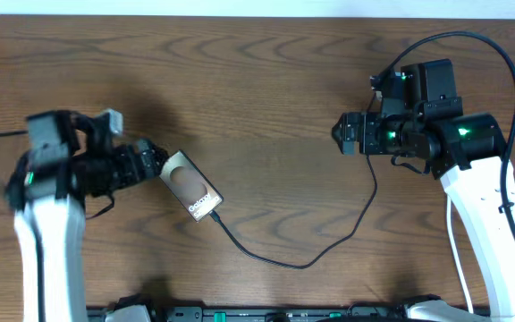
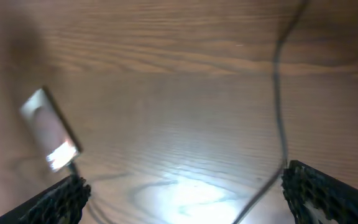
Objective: Plug charger to phone and switch on socket
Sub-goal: 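Move the right gripper up to the white power strip's switch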
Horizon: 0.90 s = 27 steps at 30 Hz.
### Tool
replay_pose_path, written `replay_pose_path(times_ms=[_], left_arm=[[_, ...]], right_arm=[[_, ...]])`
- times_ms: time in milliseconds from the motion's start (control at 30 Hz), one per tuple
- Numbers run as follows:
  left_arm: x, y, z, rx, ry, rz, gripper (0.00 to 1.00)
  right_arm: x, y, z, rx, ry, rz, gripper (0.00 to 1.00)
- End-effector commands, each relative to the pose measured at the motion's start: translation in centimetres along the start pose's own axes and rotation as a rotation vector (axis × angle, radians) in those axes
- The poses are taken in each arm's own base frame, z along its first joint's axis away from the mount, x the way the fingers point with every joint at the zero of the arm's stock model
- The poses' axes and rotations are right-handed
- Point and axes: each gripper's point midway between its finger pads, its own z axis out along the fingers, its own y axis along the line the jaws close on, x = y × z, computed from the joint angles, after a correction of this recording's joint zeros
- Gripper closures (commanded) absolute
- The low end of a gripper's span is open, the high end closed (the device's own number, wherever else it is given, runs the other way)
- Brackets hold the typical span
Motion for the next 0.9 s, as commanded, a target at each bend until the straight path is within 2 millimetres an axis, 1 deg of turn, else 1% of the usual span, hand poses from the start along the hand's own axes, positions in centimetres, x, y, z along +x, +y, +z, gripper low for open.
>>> replay_pose_path(times_ms=[0,33,67,100,200,233,333,433,500,600,633,700,767,867], left_arm=[[-1.5,-2.7,-4.5,0.010,-0.191,0.111,0.02],[-1.6,-3.4,-5.6,0.014,-0.234,0.137,0.00],[-1.6,-4.3,-7.1,0.019,-0.293,0.173,0.02],[-1.4,-4.8,-8.0,0.022,-0.325,0.192,0.02],[-0.9,-5.9,-9.8,0.028,-0.390,0.231,0.02],[-0.8,-6.1,-10.1,0.030,-0.402,0.239,0.02],[-0.6,-6.3,-10.6,0.031,-0.419,0.249,0.02],[-0.6,-6.2,-10.4,0.031,-0.413,0.245,0.02],[-0.7,-6.1,-10.2,0.030,-0.404,0.240,0.02],[-0.8,-5.9,-9.8,0.029,-0.390,0.231,0.02],[-0.8,-5.8,-9.7,0.028,-0.384,0.227,0.02],[-0.9,-5.6,-9.4,0.027,-0.372,0.220,0.02],[-0.9,-5.4,-8.9,0.026,-0.354,0.206,0.02],[-0.8,-5.0,-8.4,0.023,-0.328,0.191,0.02]], right_arm=[[-1.1,-3.5,-0.8,0.183,-0.064,0.060,0.01],[-1.3,-4.3,-1.0,0.213,-0.075,0.077,0.01],[-1.8,-5.6,-1.4,0.257,-0.097,0.104,0.01],[-2.2,-6.5,-1.7,0.278,-0.113,0.121,0.01],[-3.6,-9.0,-3.0,0.313,-0.170,0.184,0.01],[-4.1,-10.0,-3.8,0.326,-0.195,0.213,0.01],[-5.7,-12.6,-6.4,0.348,-0.263,0.255,0.01],[-7.3,-14.4,-9.4,0.329,-0.334,0.259,0.01],[-8.3,-15.2,-11.5,0.291,-0.382,0.244,0.01],[-9.3,-17.0,-13.9,0.256,-0.433,0.265,0.01],[-9.6,-17.7,-14.3,0.247,-0.439,0.273,0.01],[-10.0,-18.9,-14.5,0.204,-0.430,0.273,0.01],[-10.5,-19.8,-13.4,0.094,-0.382,0.250,0.01],[-10.3,-21.7,-10.7,0.002,-0.270,0.284,0.01]])
